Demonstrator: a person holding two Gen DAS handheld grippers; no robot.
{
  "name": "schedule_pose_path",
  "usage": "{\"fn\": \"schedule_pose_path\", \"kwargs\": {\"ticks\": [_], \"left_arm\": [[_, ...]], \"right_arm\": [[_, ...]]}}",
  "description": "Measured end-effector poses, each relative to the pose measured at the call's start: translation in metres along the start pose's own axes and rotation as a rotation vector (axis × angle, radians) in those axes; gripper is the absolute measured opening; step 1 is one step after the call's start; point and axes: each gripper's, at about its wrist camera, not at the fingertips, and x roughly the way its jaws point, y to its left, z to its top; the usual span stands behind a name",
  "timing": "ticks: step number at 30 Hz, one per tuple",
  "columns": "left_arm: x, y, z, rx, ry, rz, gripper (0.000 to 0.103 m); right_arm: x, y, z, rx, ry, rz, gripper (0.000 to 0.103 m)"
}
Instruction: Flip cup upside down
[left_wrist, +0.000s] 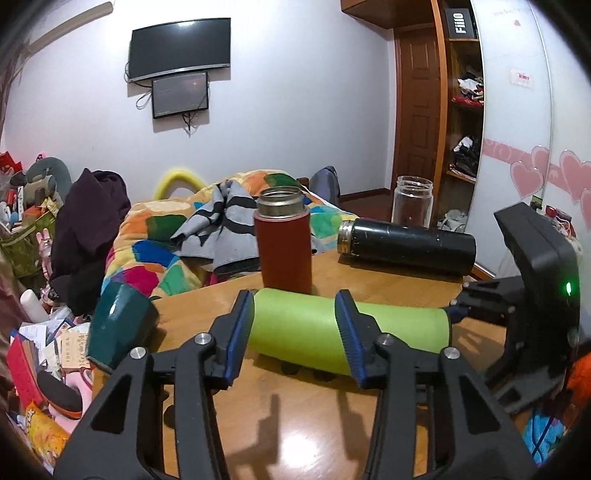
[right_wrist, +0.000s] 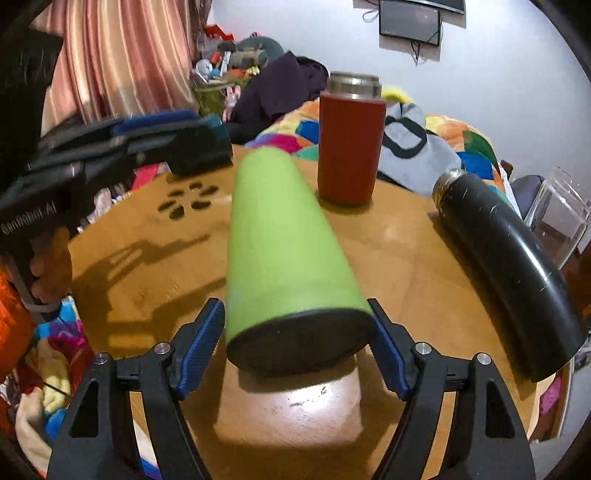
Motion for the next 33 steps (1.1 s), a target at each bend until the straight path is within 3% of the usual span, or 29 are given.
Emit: {"fn": "schedule_pose_path", "kwargs": {"ticks": [7,14,23,33], "left_arm": [[0.019,-0.01,-0.002,0.037,0.045,-0.006,0.032],[0.009,-0.013,-0.003,0.035,0.031,-0.039,0.031],[-0.016,-0.027,0.007,0.059,-0.039,-0.074,0.031],[-0.031,-0.014,0.017,0.021,-0.091,-0.069,0.03]], "right_arm": [[-0.013,0.014,-0.014,-0.017,-0.054,-0.037,0.065],[-0.065,0.02,-0.021,0.004,-0.193,-0.045,0.064],[-0.109,0.027,-0.004,0.002,-0.333,-0.062,0.063],[-0.105,0.025,0.033,0.026,-0.371,-0.027,0.063]]}}
